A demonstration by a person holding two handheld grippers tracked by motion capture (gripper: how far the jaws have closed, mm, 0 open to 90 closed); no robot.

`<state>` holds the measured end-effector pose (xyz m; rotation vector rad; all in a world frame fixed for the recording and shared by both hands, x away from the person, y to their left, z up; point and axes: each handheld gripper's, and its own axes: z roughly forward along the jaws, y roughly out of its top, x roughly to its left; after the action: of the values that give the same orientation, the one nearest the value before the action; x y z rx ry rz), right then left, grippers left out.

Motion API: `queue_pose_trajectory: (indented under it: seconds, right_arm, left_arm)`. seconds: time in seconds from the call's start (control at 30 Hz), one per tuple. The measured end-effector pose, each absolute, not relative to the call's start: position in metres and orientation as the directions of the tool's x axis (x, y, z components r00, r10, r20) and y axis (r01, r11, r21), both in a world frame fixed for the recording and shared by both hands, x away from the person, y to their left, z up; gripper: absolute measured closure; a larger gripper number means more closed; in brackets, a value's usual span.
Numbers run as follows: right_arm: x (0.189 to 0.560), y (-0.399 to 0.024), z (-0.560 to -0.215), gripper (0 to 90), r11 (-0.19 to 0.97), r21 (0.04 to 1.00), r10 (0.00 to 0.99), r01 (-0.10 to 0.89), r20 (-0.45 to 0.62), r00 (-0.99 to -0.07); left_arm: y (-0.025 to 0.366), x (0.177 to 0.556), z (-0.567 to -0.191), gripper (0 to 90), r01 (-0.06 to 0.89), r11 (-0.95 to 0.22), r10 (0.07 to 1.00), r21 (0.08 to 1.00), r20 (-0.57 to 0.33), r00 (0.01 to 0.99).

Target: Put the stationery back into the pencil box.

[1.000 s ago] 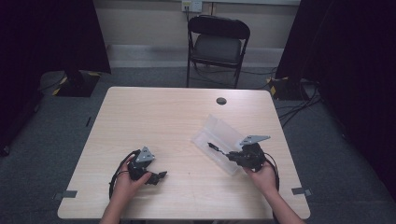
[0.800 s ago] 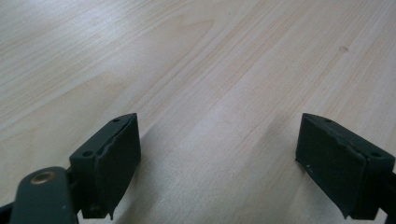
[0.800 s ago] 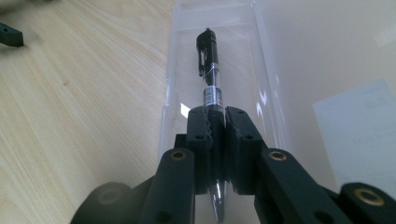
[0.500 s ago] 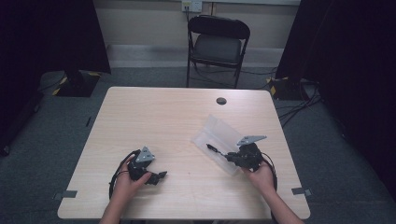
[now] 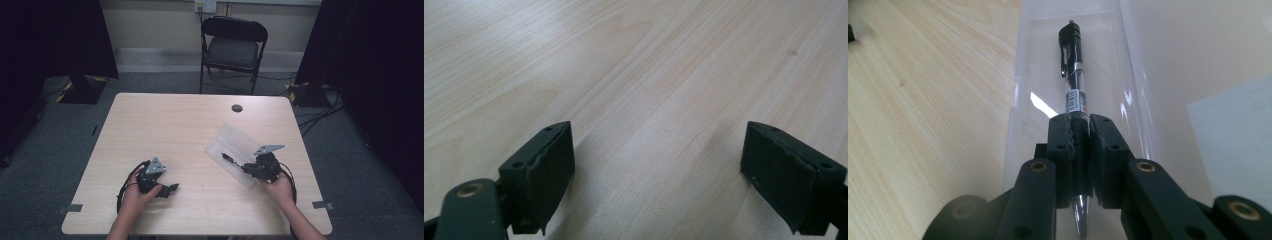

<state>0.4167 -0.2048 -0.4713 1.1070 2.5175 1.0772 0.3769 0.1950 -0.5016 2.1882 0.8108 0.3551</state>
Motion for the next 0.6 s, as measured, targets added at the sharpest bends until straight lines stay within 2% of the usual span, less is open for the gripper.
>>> queue_pose_trajectory:
  seconds: [0.6]
  right_arm:
    - [0.4178, -0.2001, -0.4794, 80.1, 0.479, 0.672, 0.702, 0.566, 0.094, -0.706]
  left_arm:
    - [0.1951, 0.3769, -0.5016, 13.9, 0.439, -0.509, 0.65, 0.741, -0.003, 0.76]
